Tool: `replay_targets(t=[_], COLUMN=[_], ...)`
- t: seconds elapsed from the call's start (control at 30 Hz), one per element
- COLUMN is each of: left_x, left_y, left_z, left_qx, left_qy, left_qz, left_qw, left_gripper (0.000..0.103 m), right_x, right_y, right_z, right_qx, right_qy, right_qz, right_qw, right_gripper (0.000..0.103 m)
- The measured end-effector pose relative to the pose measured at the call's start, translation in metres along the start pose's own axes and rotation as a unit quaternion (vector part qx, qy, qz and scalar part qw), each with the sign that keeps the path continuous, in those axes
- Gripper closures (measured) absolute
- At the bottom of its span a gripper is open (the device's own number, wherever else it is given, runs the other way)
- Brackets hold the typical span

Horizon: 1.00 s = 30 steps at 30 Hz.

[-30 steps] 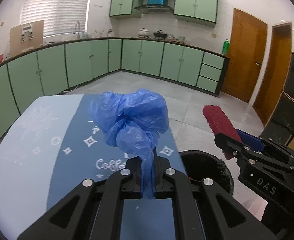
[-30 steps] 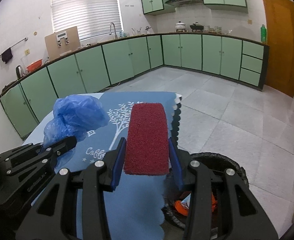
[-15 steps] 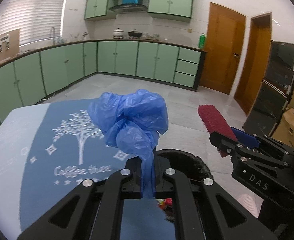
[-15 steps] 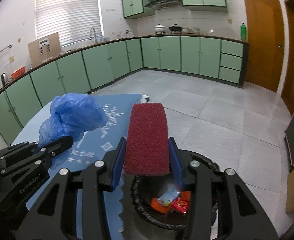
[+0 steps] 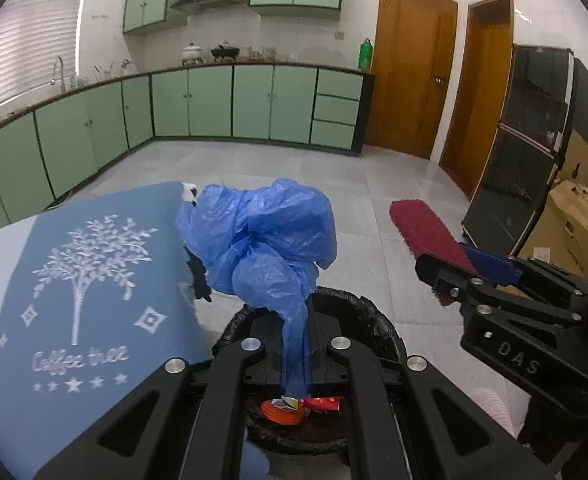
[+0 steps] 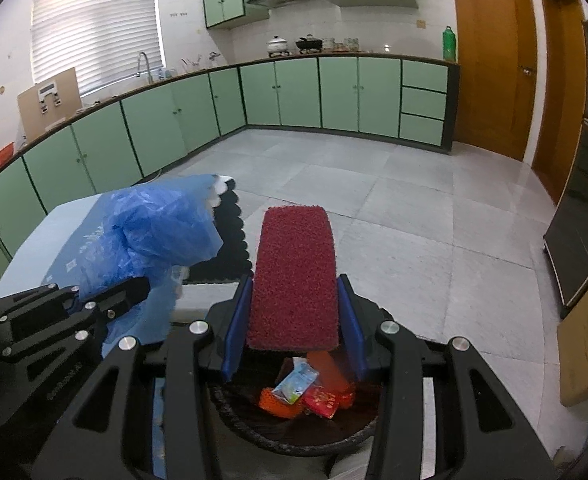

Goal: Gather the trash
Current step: 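Carry pad and bag over the black bin and open both grippers, dropping them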

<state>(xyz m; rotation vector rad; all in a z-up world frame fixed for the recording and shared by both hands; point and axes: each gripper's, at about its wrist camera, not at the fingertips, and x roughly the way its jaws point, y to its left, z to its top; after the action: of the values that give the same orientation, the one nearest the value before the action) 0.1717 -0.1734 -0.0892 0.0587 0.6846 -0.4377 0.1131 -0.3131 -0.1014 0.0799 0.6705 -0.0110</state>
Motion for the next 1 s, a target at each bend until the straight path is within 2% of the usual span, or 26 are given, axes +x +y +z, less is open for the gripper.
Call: replay_targets(t=[0.27, 0.7, 0.8, 0.9, 0.93, 1.0], left_x=[0.045, 0.082, 0.089, 0.092, 0.093, 0.092], left_y=[-0.010, -0.015, -0.012, -0.009, -0.007, -0.005], left_z=[0.002, 0.002, 0.006, 0.006, 0.006, 0.006], left_qx=[0.006, 0.014, 0.006, -0.002, -0.006, -0.012], left_qy=[0.029, 0.061, 0.067, 0.072, 0.073, 0.071], left_qz=[-0.006, -0.009, -0.008, -0.009, -0.011, -0.010], left_qw=[0.9996, 0.9980, 0.9977, 0.9973, 0.9973, 0.9974], left_gripper=[0.098, 0.097, 0.092, 0.078, 0.068, 0.063], right_x=[0.035, 0.080, 0.088, 0.093, 0.093, 0.093], right_y=[-0.022, -0.038, -0.039, -0.043, -0.044, -0.046], right_z=[-0.014, -0.015, -0.012, -0.013, -0.013, -0.014], right_qx=[0.016, 0.027, 0.027, 0.031, 0.032, 0.036], right_qy=[0.030, 0.063, 0.065, 0.067, 0.067, 0.064], right_qz=[-0.013, -0.024, -0.027, -0.031, -0.032, -0.041], right_qw=[0.999, 0.997, 0.997, 0.997, 0.997, 0.996], right_gripper=[0.062, 0.061, 0.054, 0.046, 0.040, 0.030])
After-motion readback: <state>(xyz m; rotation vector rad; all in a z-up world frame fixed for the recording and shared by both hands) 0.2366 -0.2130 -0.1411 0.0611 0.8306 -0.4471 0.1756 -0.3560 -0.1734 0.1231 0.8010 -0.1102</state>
